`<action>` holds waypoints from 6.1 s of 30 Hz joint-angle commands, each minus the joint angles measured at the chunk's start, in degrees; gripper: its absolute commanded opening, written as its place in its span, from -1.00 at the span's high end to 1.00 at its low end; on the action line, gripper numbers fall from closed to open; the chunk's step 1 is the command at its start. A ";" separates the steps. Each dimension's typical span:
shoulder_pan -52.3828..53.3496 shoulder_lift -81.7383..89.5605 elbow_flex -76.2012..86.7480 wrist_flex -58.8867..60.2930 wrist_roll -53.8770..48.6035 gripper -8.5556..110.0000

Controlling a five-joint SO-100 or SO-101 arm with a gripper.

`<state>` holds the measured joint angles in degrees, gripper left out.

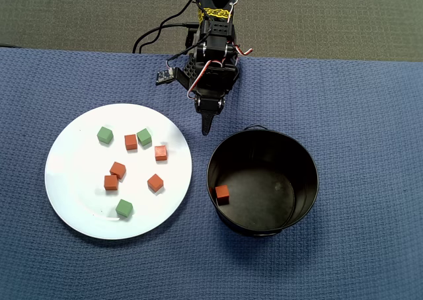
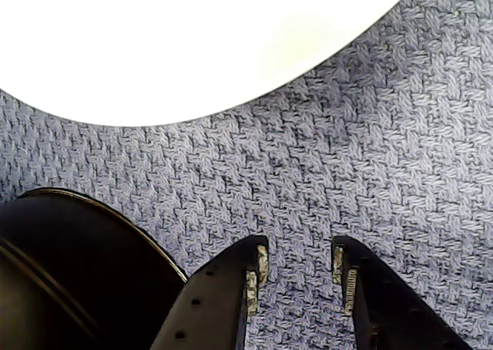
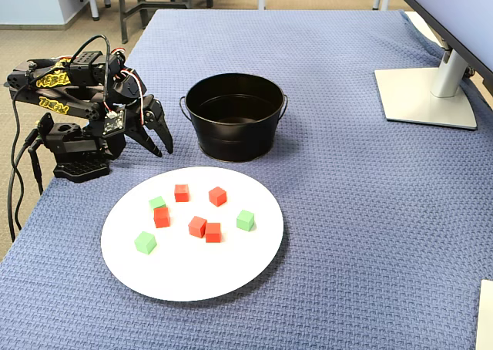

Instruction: Pick up the red cubes from the white plate and place them in the black recipient

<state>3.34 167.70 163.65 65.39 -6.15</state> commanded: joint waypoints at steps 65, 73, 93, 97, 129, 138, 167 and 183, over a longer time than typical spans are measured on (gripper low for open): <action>25.14 -76.38 -50.98 -10.02 -35.24 0.56; 24.70 -76.55 -51.24 -9.14 -35.07 0.68; 23.29 -62.58 -69.52 10.72 -24.43 0.86; 20.21 -60.29 -81.21 17.58 -20.65 0.86; 16.70 -75.94 -99.14 24.08 -21.01 0.35; 25.93 -85.78 -91.67 14.85 -19.78 0.43; 18.46 -87.98 -71.63 -3.60 -68.29 0.43; 19.25 -92.64 -71.28 -8.53 -69.96 0.46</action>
<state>22.59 75.15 94.92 58.10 -75.50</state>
